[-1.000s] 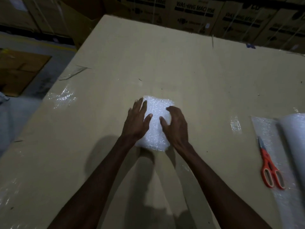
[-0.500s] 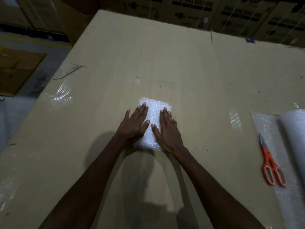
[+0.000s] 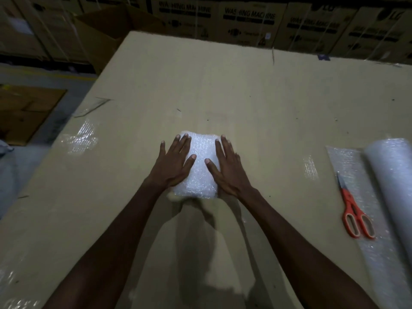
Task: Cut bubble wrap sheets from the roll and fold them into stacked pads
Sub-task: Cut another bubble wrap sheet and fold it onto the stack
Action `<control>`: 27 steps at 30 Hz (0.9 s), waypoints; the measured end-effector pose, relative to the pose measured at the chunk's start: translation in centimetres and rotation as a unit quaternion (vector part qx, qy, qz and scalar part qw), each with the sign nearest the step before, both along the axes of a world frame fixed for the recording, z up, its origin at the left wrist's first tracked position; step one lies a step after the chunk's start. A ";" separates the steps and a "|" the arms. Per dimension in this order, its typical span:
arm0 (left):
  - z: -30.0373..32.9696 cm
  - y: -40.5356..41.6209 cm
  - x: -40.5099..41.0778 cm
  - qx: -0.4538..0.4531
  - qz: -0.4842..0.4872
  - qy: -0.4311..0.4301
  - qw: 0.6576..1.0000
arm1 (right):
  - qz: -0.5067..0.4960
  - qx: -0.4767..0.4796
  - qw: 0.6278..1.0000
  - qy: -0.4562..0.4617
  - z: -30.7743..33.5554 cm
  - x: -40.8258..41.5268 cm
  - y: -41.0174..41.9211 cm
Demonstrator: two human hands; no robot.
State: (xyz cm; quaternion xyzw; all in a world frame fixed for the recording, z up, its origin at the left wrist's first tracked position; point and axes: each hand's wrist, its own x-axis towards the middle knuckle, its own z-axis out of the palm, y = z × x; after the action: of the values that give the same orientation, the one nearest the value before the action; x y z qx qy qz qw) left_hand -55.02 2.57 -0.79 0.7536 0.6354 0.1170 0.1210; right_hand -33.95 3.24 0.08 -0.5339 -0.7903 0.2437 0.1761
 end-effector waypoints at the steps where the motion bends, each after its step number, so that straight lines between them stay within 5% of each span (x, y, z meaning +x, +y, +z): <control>1: 0.6 -0.2 0.5 0.023 0.001 -0.008 1.000 | -0.007 0.002 1.000 0.001 0.5 0.9 -0.3; 9: 1.0 -3.3 9.8 0.099 -0.038 -0.055 0.993 | -0.040 0.028 0.997 -0.052 1.2 10.4 -4.0; 18: -1.5 -6.5 28.0 0.049 -0.078 -0.066 0.993 | -0.080 0.053 0.991 -0.089 0.7 27.8 -8.7; 27: -3.8 -8.1 45.7 0.030 -0.137 -0.023 0.990 | -0.156 0.106 0.939 -0.287 0.4 44.2 -11.8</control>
State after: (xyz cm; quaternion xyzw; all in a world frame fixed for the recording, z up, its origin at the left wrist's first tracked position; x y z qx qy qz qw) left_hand -9.31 -5.52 -4.63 0.8341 0.5193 0.1352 0.1276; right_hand 10.23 -8.60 0.50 -0.6760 -0.7353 -0.0358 0.0328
